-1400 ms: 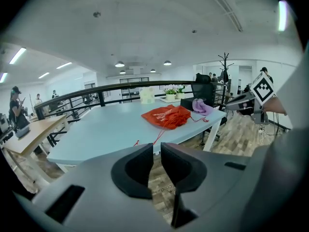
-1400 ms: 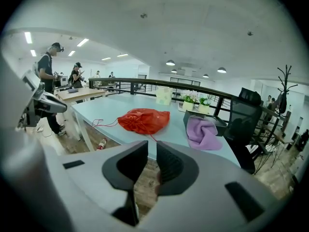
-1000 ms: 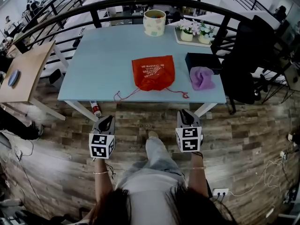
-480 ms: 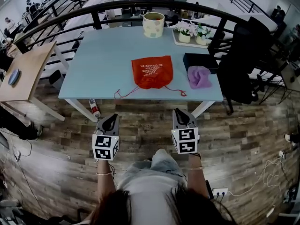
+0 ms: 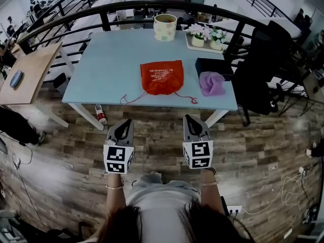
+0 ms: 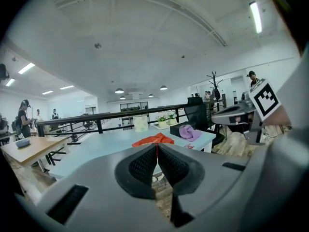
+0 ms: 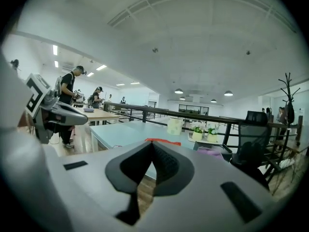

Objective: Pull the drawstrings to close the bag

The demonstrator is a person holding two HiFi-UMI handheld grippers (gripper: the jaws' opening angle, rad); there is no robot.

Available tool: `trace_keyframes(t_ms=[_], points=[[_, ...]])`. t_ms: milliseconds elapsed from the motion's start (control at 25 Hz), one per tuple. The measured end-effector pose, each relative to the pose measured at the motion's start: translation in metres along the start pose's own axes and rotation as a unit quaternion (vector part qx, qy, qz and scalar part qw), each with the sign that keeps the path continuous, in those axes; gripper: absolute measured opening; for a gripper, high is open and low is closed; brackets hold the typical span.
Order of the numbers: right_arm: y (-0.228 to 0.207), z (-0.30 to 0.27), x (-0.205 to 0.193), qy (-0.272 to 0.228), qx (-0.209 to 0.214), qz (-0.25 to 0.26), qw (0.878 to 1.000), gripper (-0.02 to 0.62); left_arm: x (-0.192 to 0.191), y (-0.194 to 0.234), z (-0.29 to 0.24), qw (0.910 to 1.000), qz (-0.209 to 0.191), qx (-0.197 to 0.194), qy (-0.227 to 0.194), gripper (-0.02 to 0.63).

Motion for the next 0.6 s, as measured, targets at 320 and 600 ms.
trace_keyframes(t_ms=[320,600], points=[[-0.007,0.028,0.020,-0.040,0.017,0.025,0.999,0.025,0.032,-0.042,0.009,0.9992,-0.017,0.014,-0.033,0.018],[-0.012,0.056,0.032,-0.065,0.034,0.035,0.997,0.025,0.049,-0.074,0.021,0.9985,-0.003,0.018,-0.052,0.018]])
Point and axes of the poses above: the fingertips, and each gripper's own axes: z backward along the fingers, y to its left, x out of its top, the point moved 3 cm from there along z, backward along the fingers, and after that the axes turned 1 degree about x, right-handed, at the moved point
